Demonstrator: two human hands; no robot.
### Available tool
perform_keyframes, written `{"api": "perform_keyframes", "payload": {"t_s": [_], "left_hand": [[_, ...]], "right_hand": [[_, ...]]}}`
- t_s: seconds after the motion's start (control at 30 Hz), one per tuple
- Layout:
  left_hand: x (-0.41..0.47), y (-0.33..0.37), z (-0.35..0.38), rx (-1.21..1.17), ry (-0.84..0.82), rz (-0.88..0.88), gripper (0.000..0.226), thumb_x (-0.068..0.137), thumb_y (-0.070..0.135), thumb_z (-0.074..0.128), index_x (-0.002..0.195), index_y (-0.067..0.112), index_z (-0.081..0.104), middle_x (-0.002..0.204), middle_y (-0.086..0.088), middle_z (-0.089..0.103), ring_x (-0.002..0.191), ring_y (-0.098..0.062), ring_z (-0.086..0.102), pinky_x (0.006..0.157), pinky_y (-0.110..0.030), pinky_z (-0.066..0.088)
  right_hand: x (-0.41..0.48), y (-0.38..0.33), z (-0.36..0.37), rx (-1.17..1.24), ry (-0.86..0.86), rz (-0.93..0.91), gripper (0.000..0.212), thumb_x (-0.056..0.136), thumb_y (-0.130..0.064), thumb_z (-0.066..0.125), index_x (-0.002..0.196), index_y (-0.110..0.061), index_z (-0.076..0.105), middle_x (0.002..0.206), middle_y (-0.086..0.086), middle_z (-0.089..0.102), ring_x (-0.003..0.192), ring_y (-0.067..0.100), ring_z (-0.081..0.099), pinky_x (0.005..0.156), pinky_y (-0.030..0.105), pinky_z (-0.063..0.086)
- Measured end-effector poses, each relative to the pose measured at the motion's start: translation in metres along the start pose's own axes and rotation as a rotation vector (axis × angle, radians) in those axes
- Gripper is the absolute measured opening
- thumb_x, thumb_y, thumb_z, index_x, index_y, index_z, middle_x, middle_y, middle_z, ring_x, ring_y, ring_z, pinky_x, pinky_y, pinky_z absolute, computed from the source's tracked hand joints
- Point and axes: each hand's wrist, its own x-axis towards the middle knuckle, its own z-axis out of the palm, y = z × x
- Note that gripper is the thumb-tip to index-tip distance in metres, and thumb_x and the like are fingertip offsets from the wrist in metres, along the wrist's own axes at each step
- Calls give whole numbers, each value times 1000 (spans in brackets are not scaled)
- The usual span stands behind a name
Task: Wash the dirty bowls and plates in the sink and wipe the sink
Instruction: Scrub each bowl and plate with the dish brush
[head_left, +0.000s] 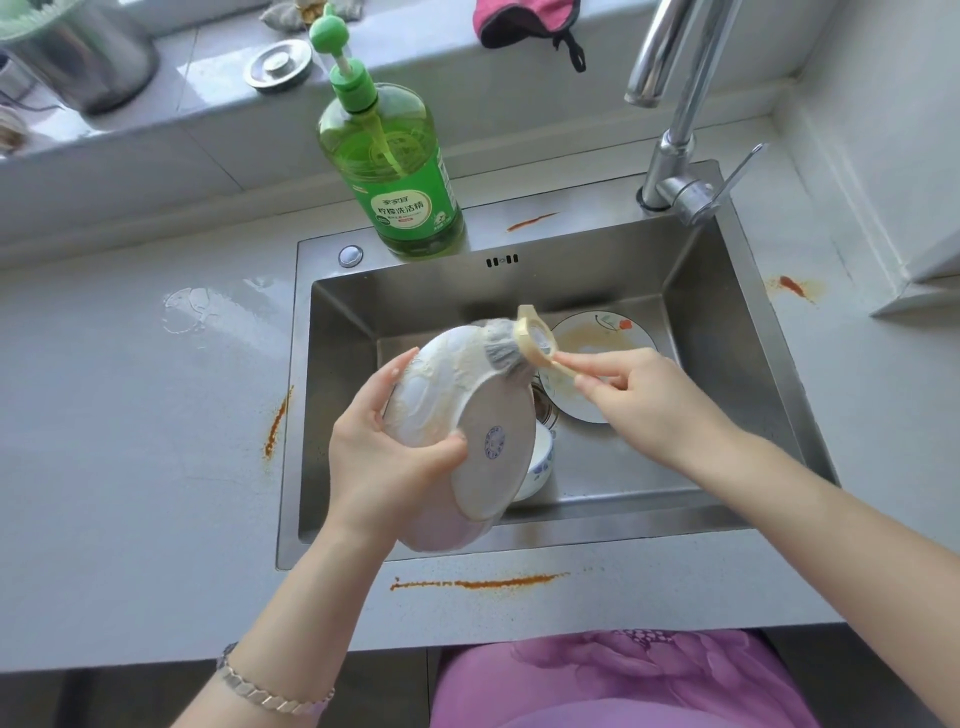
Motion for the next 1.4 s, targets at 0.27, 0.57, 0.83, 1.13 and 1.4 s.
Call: {"api": "perform_keyframes", "payload": {"t_s": [0.27,0.57,0.83,1.13,1.4], "left_hand": [[7,5,-1,-140,52,-44,60,48,14,72,98,46,60,90,21,67,81,8,63,69,-9,49],[33,13,14,-605,476,-195,47,71,-6,69,109,18,55,95,3,66,75,-8,65,77,-26,54],[39,21,14,-641,534,-165,76,73,-5,66,136,27,41,119,11,55,103,-9,63,91,-27,52],[42,28,14,-612,579,-77,72,68,-4,69,129,29,46,108,17,56,100,-6,63,93,-26,51],[47,33,24,-717,680,-163,78,69,-3,69,134,30,43,123,7,53,94,-6,65,86,-24,54]], "right_hand": [[8,0,-1,163,-12,18,32,95,-12,49,122,-23,61,38,-30,46,47,-16,49,54,2,37],[-9,31,39,326,70,129,34,93,-6,50,123,-21,58,45,-34,49,52,-17,49,57,3,37],[7,20,51,371,161,168,32,93,-15,51,121,-26,61,113,11,66,111,28,58,99,48,43],[-15,16,63,331,166,63,34,93,-17,50,120,-37,58,98,-23,66,100,7,61,94,28,47],[-22,16,65,112,289,-105,44,94,-17,48,126,-45,43,74,-7,67,71,18,58,68,40,51]]}}
